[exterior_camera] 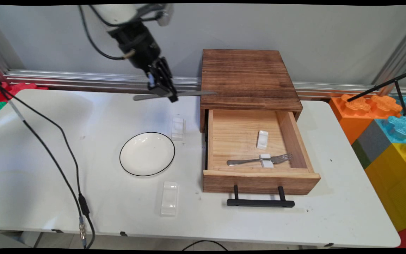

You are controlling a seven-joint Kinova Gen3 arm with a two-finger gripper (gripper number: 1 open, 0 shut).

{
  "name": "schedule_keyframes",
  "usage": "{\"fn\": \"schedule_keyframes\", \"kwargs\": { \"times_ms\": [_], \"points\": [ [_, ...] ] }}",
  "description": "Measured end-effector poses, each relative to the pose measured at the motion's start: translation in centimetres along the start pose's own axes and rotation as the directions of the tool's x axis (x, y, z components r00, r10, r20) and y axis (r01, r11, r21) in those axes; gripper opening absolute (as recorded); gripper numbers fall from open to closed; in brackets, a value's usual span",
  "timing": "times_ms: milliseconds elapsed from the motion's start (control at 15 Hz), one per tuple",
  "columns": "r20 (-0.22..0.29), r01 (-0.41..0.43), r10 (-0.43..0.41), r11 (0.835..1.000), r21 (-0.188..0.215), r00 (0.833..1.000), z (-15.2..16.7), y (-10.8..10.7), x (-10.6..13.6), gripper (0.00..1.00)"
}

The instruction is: Place the picked object into the drawer

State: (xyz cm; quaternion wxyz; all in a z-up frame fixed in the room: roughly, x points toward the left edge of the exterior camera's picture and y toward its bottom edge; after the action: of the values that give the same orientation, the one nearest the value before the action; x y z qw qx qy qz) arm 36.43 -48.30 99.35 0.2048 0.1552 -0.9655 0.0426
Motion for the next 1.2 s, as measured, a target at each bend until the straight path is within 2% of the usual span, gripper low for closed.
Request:
{"fn": "schedule_keyframes", "kwargs": {
  "times_ms": [533,867,1200],
  "points": [
    [-0.012,-0.145,0.145,0.989,0.001,0.989,7.0,-1.1,7.1,0.00],
    [-0.028,-0.185,0.185,0.983,-0.007,0.982,10.8,-1.8,10.5,0.00],
    [-0.048,-0.194,0.193,0.981,-0.019,0.980,14.7,-2.2,12.8,0.00]
  ]
}}
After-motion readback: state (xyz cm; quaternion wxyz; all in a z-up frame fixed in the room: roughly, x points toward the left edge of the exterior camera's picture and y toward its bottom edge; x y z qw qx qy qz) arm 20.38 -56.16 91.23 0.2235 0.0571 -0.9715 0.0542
